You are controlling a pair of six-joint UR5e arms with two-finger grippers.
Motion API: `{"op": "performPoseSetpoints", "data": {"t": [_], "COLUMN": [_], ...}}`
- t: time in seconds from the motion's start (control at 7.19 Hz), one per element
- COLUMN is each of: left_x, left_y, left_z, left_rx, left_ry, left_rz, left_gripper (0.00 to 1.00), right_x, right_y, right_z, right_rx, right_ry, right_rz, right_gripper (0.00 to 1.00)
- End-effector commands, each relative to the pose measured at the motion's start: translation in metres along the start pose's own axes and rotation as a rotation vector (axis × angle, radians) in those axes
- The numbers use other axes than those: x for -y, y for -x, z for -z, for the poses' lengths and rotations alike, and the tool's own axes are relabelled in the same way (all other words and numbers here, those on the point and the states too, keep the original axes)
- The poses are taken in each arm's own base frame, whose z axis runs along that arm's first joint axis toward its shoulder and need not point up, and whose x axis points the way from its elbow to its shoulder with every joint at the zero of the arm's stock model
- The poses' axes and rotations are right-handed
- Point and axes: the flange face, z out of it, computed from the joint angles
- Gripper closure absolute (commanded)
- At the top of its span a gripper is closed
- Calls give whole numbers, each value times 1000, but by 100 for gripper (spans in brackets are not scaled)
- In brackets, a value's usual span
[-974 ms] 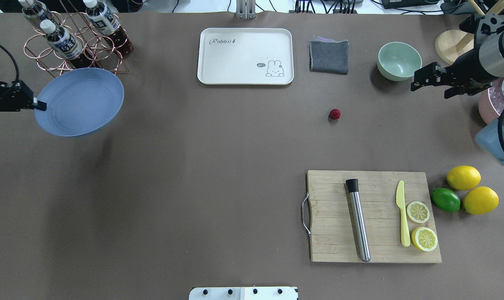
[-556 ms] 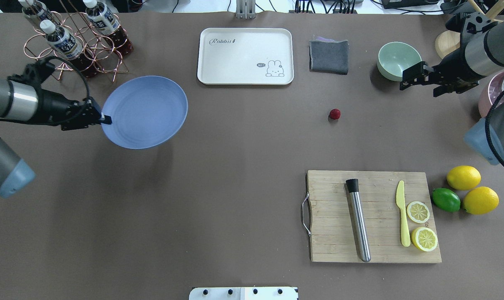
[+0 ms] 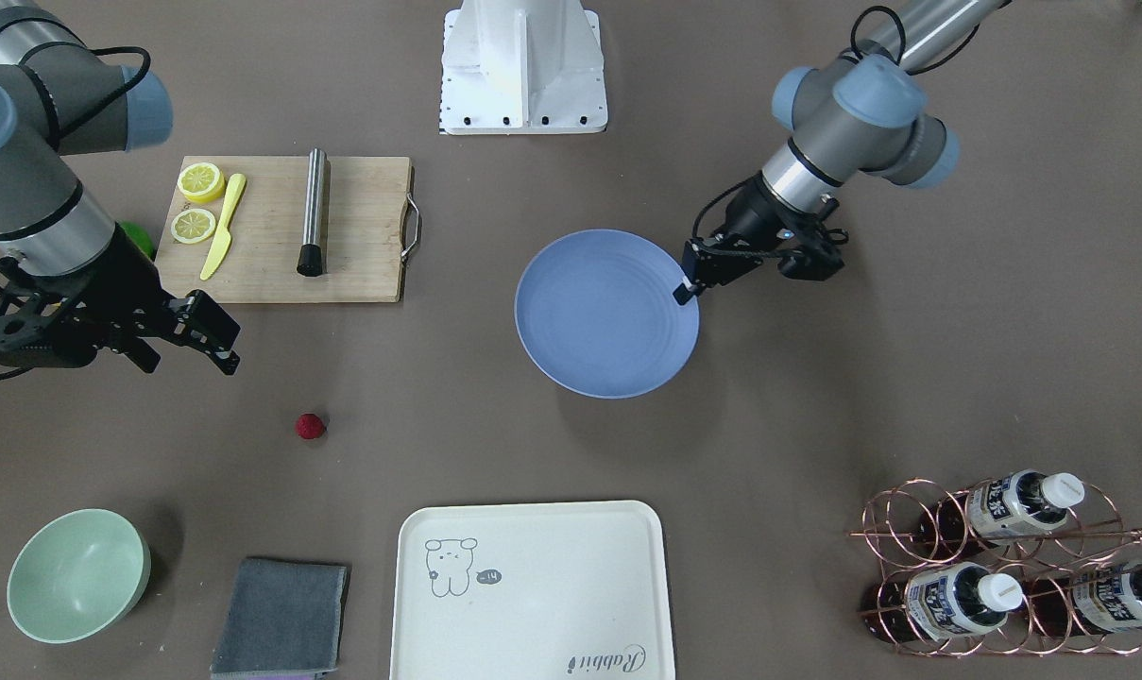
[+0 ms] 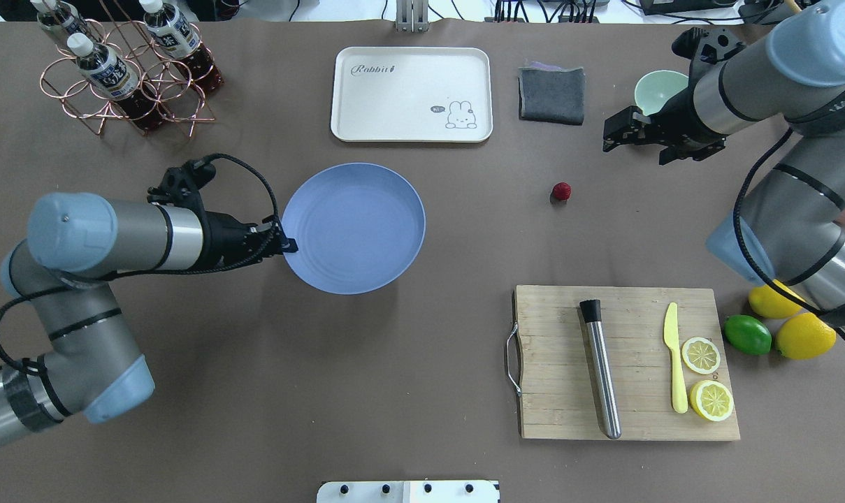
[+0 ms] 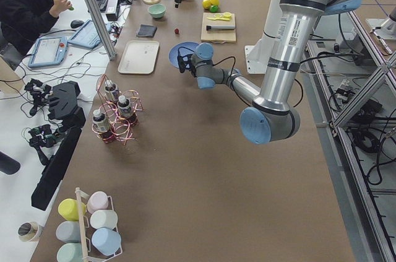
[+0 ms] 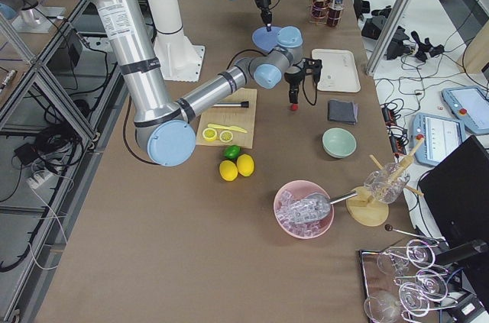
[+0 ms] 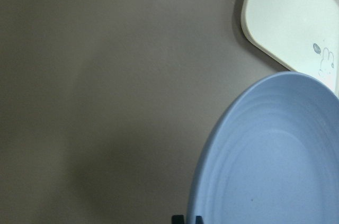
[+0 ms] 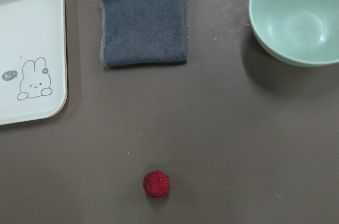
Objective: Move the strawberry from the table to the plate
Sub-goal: 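Slide the blue plate inward with the left gripper while the right gripper lowers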
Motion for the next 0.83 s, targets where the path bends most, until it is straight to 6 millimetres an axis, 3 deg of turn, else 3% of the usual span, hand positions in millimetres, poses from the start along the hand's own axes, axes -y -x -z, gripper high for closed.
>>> {"op": "performPoseSetpoints", "data": {"t": [0.0, 0.14, 0.28, 0.7], "left_x": [-74, -92, -108, -110], "left_y": [-15, -43, -52, -43], "left_z": [-20, -32, -42, -60], "left_rx": [13, 28, 61, 94], "left_ry": [-28, -36, -45, -50], "left_rz": [-24, -30, -37, -42], "left_gripper": [100, 100, 100, 100], "right_x": [-14, -21, -29, -39], "right_y": [27, 30, 35, 39], "right_z": [-37, -49, -55, -65], "right_rx": [-33, -48, -50, -60], "right_ry": [-3, -2, 6, 12], "right_rz": [1, 7, 0, -9], "right_gripper": [0, 0, 0, 0]}}
